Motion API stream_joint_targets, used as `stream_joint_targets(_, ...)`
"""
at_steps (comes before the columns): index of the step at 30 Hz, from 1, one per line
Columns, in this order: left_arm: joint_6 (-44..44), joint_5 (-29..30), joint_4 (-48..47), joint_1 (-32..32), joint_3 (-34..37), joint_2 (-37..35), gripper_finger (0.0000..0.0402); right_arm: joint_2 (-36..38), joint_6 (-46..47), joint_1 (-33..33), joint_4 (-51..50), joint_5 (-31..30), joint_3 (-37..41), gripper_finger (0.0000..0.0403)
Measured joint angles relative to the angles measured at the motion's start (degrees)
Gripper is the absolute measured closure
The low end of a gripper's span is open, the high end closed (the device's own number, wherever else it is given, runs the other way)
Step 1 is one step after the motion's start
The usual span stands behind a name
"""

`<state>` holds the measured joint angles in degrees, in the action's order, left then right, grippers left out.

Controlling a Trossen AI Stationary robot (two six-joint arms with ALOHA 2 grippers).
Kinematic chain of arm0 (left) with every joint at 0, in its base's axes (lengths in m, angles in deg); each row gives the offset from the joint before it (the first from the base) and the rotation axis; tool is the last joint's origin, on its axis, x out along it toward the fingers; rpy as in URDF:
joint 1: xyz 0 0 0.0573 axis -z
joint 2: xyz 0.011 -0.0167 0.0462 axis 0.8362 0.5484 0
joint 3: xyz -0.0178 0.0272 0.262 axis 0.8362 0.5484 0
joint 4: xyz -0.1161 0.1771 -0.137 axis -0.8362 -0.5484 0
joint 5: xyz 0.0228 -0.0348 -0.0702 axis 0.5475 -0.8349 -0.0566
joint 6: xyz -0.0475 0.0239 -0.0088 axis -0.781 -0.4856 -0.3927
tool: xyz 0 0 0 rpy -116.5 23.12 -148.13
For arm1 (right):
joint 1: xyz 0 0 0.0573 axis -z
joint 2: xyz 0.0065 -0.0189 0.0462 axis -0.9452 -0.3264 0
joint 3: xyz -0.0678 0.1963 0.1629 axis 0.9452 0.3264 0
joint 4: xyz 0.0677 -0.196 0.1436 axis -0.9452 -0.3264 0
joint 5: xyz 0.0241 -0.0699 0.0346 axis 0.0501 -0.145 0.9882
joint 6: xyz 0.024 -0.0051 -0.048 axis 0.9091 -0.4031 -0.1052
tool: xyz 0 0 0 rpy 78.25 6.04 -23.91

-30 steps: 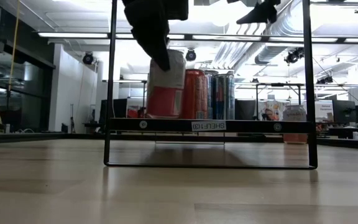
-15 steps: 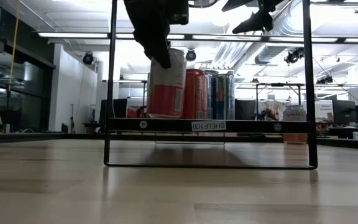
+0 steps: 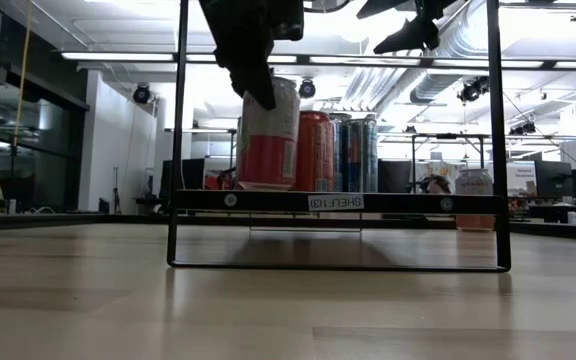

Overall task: Place canned beverage on shelf
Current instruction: Put the left pink-white soda can on the shelf, then put the pink-white soda can on the shelf aligned with the other pink-white soda can

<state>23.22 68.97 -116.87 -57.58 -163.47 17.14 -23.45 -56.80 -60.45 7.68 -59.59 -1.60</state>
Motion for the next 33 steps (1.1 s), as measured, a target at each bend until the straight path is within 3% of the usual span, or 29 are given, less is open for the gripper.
stream_joint_targets(13,0.37,-0.42,0.38,0.00,-0.04,-0.23,0.0081,0.00,-0.02,0.00,0.04,0.01,0.00,0.0006)
stream_joint_targets(18,0.54,0.34,0.48,-0.44,-0.07,-3.56,0.0076,0.00,-0.02,0.00,0.13,0.01,0.00,0.0006)
stream_joint_targets(24,0.08,4.82,3.27,-1.81,-0.07,-12.95,0.0076,0.00,-0.02,0.00,2.86,0.01,0.00,0.0006)
stream_joint_targets(29,-5.20,10.48,9.69,-3.16,0.20,-22.96,0.0076,0.00,1.60,0.00,5.00,0.03,0.00,0.0006)
stream_joint_targets(33,-8.78,14.88,21.68,-4.17,7.98,-31.93,0.0076,0.00,5.24,-0.02,4.77,1.29,0.00,0.0006)
